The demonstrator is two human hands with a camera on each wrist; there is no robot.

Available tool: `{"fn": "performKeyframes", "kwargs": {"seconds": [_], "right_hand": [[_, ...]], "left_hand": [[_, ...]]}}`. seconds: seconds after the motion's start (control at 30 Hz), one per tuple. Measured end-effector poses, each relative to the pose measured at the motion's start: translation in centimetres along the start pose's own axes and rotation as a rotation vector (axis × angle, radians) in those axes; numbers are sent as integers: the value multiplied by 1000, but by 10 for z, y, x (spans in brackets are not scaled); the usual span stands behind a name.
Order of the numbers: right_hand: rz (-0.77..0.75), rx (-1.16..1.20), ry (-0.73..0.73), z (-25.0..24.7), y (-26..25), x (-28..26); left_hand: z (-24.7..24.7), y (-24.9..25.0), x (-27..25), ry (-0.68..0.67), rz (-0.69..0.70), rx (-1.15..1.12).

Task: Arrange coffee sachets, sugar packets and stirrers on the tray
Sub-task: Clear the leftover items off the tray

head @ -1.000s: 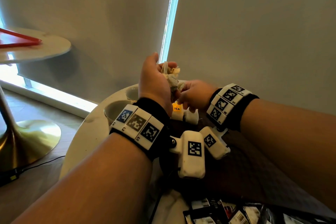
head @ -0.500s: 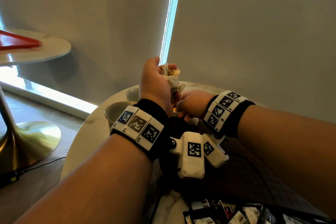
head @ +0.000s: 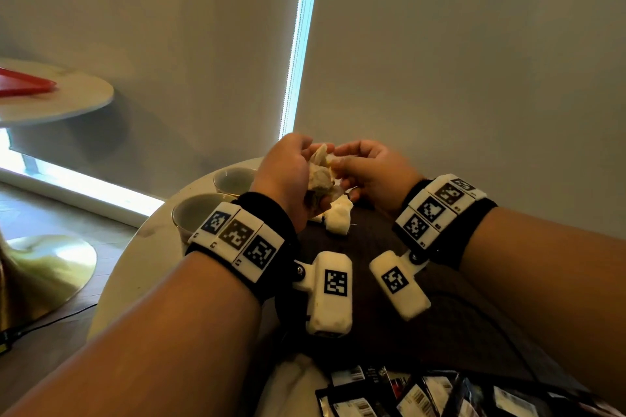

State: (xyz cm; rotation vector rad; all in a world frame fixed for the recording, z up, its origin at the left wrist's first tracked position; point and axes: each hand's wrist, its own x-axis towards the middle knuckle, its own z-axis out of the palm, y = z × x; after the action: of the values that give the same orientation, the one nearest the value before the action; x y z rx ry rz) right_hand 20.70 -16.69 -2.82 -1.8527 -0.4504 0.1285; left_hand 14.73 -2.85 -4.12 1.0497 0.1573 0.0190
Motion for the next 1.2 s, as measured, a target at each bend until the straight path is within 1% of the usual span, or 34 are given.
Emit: {"fn": "performKeyframes", "kwargs": {"seconds": [0.17,0.33,0.4,0.6,0.73,0.8,0.9,1.03,1.2], "right_hand": [[4,-53,-21,1,2,-5],[-45,-123,52,1,5,-5],[-51,-131,58,0,5,-4],[-24,4,87,-2,11,-3],[-2,66,107,-4,12,-3],[12,96,94,-6,12,-4],[22,91,86,-11,13,-5],[-19,21,119,-12,10,-7],[-49,28,110,-9,8,-9]], "left_hand": [[1,-1,0,-1,-8,52],[1,-2,2,29,-34,64],[0,-2,5,30,-34,66],[-1,-5,13,44,-30,108],[-4,-6,17,87,-22,115],[-6,-7,20,111,-20,127],[-6,-7,21,132,-30,136],[-6,-7,23,152,-39,148],[-4,-9,21,98,-66,239]]}}
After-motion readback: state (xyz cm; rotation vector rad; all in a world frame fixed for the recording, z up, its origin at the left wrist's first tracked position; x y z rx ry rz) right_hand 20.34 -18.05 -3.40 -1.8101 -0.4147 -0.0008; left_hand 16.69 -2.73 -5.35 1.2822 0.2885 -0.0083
